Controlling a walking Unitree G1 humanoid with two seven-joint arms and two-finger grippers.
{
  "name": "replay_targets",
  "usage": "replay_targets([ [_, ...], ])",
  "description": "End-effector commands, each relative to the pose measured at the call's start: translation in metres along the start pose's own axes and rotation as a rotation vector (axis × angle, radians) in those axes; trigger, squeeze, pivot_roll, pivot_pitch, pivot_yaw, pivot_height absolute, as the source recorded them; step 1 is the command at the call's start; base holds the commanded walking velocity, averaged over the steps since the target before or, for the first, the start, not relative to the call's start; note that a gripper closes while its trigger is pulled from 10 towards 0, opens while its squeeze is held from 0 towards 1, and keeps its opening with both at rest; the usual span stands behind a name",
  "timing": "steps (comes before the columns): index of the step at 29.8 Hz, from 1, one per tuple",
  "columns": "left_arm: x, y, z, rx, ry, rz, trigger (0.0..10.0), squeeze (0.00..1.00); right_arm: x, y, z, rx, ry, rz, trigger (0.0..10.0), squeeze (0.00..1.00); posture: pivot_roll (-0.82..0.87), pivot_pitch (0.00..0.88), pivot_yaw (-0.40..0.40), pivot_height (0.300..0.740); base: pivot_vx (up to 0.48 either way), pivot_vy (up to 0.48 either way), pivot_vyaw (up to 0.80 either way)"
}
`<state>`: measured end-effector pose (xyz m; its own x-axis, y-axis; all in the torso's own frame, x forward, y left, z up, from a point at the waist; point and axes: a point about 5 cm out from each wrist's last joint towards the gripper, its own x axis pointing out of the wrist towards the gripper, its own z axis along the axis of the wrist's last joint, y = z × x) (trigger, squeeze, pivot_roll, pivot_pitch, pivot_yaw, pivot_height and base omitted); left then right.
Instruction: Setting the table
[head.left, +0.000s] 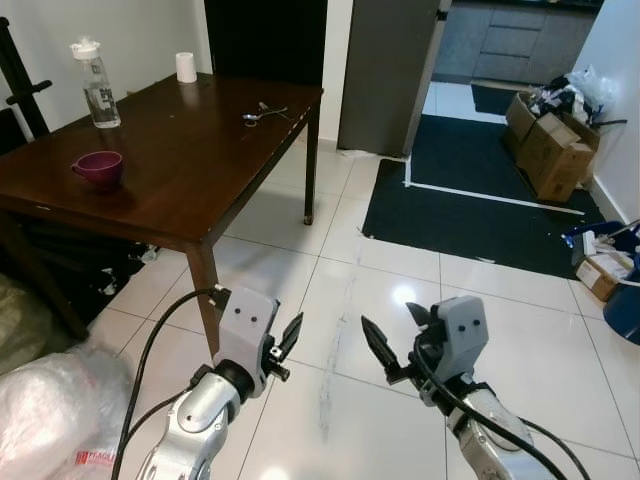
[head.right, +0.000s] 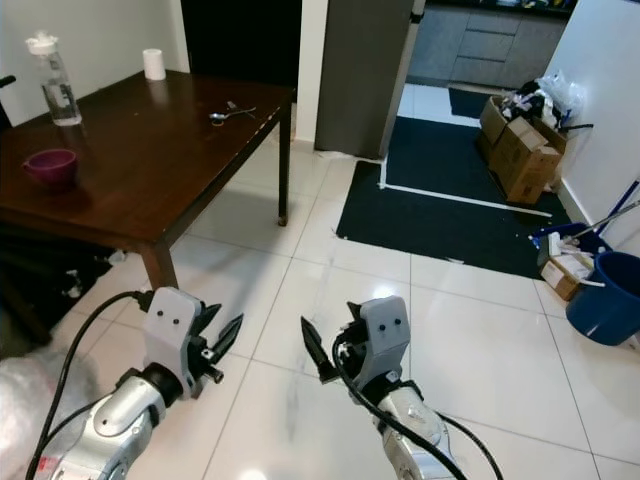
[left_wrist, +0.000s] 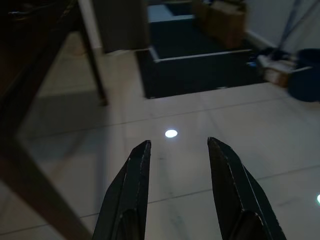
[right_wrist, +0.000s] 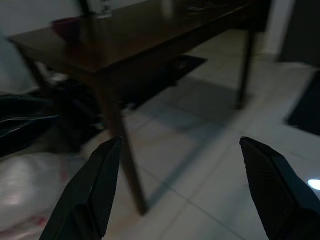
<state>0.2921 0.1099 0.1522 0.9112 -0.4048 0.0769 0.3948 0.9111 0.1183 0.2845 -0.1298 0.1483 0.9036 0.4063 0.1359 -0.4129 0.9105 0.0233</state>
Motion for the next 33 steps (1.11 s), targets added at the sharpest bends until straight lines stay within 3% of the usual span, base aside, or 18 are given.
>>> replay_targets([
  [1,0.0000,-0.0015,-0.0043,-0.001,0.018,-0.005,10.0,0.00,-0.0033,-0.0078,-0.0008,-0.016,0.006,-0.036,10.0,0.00,0.01,0.089,0.063,0.740,0.446,0.000,0.00],
  [33,0.0049,-0.0019,-0.0037,0.003,0.010,-0.011,10.0,0.00,-0.0014,-0.0095,0.0019,-0.005,-0.008,-0.049,10.0,0.00,0.01,0.083,0.070,0.740,0.448,0.000,0.00],
])
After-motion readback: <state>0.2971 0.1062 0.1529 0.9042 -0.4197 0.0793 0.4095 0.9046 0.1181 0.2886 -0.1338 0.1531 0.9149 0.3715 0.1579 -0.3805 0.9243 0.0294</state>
